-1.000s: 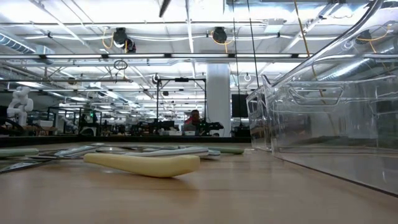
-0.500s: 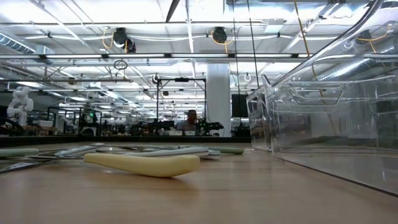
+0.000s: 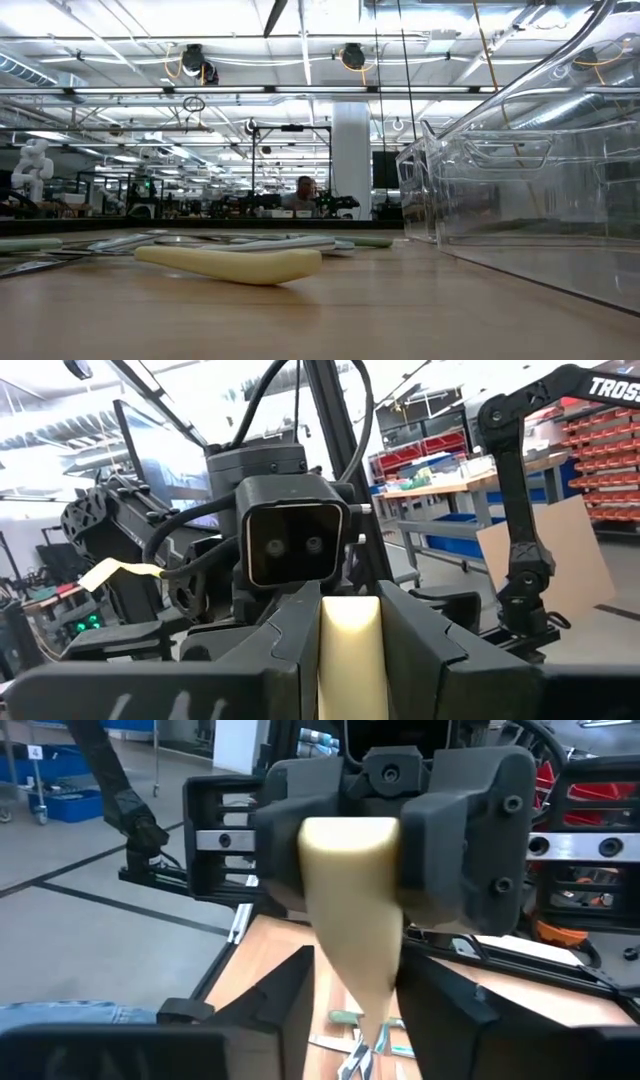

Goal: Sort silverware by color (type)
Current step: Put the yellow knife into the bottom right transparent bin

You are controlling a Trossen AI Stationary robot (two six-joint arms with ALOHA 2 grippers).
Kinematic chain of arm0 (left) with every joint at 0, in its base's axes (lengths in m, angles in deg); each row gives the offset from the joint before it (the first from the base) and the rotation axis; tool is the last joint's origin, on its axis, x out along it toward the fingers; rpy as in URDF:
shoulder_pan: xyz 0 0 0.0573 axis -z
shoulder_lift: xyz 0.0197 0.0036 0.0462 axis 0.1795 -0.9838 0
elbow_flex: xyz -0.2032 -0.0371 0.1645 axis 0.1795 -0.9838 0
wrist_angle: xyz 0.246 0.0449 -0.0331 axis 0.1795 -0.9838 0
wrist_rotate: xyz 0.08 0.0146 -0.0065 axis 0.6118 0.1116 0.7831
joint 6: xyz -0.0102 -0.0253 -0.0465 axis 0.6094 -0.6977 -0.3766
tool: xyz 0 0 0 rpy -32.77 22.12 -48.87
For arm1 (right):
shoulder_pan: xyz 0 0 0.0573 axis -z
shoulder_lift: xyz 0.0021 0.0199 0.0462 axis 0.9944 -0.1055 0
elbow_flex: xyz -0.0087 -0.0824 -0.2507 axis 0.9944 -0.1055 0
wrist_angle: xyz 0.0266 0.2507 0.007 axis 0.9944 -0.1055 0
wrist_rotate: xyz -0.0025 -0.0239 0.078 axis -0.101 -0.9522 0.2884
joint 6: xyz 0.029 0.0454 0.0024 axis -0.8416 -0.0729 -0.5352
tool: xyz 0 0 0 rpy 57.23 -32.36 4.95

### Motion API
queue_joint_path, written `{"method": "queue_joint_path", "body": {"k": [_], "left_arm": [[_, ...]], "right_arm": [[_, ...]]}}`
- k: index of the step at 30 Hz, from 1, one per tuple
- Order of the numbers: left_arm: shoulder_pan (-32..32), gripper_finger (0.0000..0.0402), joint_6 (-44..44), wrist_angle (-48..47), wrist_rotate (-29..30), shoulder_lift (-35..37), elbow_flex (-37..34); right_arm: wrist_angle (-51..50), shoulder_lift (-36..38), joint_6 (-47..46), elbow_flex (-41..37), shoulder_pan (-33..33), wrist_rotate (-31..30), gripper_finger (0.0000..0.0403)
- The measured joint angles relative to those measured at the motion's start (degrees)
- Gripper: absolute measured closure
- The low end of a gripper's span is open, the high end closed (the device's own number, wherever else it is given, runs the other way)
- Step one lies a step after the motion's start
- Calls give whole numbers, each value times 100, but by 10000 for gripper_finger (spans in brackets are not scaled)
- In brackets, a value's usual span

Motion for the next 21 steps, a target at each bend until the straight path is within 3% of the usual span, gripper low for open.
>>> {"method": "queue_joint_path", "body": {"k": [6, 9, 12, 21], "left_arm": [[-2, 316, -70, 10, 53, 2, 0], [-13, 308, -137, -28, 57, 2, 0], [-17, 276, -78, -266, 194, 17, 7], [236, 150, 223, -332, 1738, 88, 2]], "right_arm": [[-25, 0, 53, 0, -16, -238, 334], [-81, 0, 34, 0, -61, -438, 335], [-118, 0, -63, 0, -96, -550, 335], [-398, 151, -643, 0, -130, -721, 336]]}}
